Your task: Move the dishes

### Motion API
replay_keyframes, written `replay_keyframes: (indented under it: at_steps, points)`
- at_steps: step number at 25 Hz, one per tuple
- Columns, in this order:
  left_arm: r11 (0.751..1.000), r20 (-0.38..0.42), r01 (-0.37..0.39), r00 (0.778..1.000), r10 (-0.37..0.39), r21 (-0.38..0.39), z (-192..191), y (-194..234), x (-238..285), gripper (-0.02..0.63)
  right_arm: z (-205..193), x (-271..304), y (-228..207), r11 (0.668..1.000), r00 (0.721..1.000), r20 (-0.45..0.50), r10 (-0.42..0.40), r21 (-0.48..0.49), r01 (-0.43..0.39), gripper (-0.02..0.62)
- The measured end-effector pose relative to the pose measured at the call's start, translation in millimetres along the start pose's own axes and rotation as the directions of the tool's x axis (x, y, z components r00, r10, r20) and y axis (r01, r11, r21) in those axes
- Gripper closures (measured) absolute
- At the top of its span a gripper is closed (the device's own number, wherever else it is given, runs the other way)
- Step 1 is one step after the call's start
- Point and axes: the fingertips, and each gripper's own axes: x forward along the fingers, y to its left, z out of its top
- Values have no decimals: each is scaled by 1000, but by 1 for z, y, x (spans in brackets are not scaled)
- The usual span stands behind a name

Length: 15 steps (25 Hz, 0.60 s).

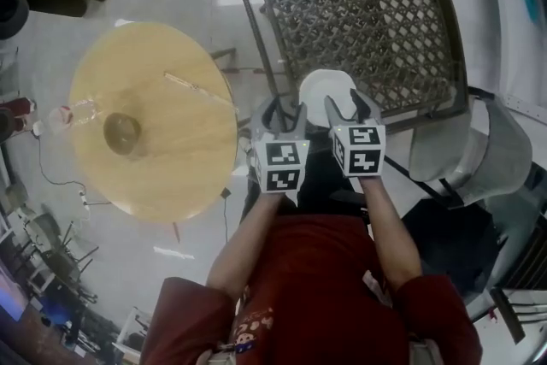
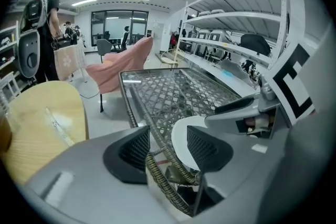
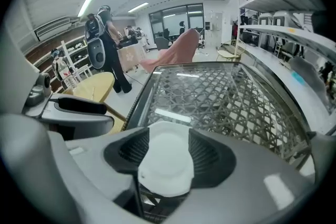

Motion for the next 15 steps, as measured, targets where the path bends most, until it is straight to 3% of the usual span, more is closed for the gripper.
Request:
replay_keyframes:
  at_steps: [6,15]
  points:
    - [996,109,-80,990,84,-45,31,35,-38,374,40,-14,32,997,996,82,39,-67,-34,362]
    - [980,233,-169,954,189,-102,49,70,-97,374,82,-50,87,982,972,186,142,-151,-114,362]
